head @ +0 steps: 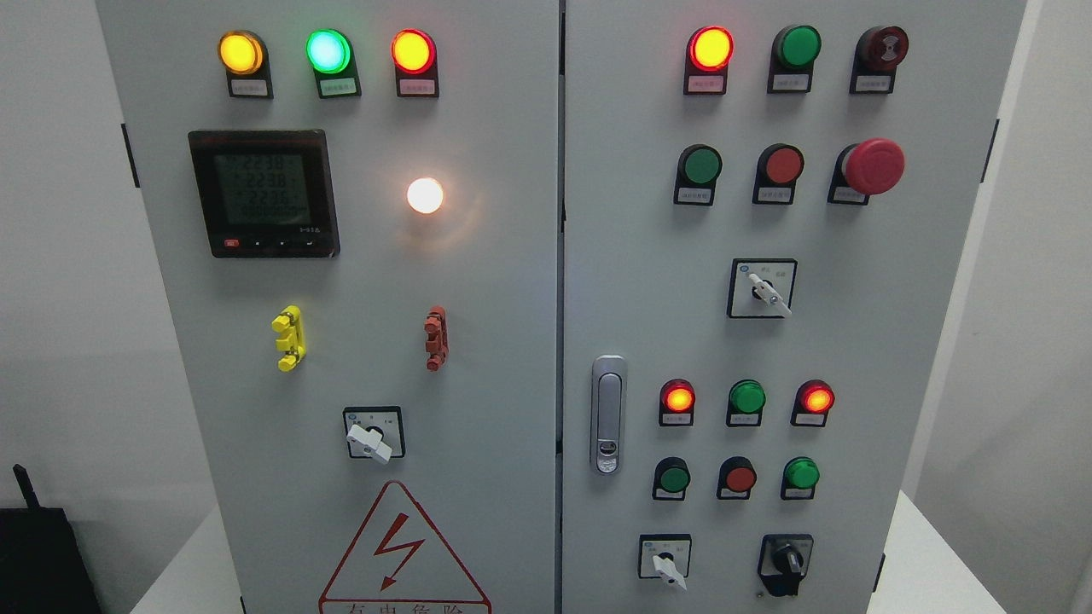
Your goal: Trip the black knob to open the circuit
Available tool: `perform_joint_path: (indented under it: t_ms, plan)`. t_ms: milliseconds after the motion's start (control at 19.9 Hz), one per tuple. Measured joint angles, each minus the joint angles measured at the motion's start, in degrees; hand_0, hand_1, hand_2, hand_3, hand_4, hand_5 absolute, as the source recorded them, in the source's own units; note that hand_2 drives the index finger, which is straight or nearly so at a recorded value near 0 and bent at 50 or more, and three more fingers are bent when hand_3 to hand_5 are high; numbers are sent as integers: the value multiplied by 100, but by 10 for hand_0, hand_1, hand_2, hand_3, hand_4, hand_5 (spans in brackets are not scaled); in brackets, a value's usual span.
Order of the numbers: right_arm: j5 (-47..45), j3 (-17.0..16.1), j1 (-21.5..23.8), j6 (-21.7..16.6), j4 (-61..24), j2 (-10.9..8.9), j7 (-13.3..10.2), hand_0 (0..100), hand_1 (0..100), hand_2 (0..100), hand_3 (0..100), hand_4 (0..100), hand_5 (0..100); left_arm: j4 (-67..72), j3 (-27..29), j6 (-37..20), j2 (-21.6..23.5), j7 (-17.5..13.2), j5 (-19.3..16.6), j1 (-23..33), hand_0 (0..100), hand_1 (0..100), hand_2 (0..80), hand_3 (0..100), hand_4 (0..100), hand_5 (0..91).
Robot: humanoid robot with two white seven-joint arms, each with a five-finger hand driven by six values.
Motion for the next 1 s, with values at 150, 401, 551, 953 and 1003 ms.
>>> perform_joint_path:
  t_ms: [150, 401, 551, 953, 1003]
  plan:
    - [1, 8, 59, -70, -367, 2, -39, 0, 0, 0, 768, 646, 525, 0, 0, -9, 0, 0, 0, 0, 120, 389, 0, 0, 0, 0]
    - [2, 12, 154, -90, -1013, 1, -94, 0, 0, 0, 802, 683, 559, 0, 0, -13, 0, 0, 0, 0, 120, 389, 0, 0, 0, 0]
    - [4, 4, 186, -10, -1403, 1, -106, 0, 0, 0, 821, 699, 582, 0, 0, -13, 0, 0, 0, 0, 120, 389, 0, 0, 0, 0]
    - [3, -40, 263, 588, -2576, 0, -115, 0, 0, 0, 848, 732, 619, 0, 0, -14, 0, 0, 0, 0, 120, 389, 0, 0, 0, 0]
    - [3, -58, 274, 678, -2709, 1, -116, 0, 0, 0, 850, 732, 620, 0, 0, -14, 0, 0, 0, 0, 120, 389, 0, 0, 0, 0]
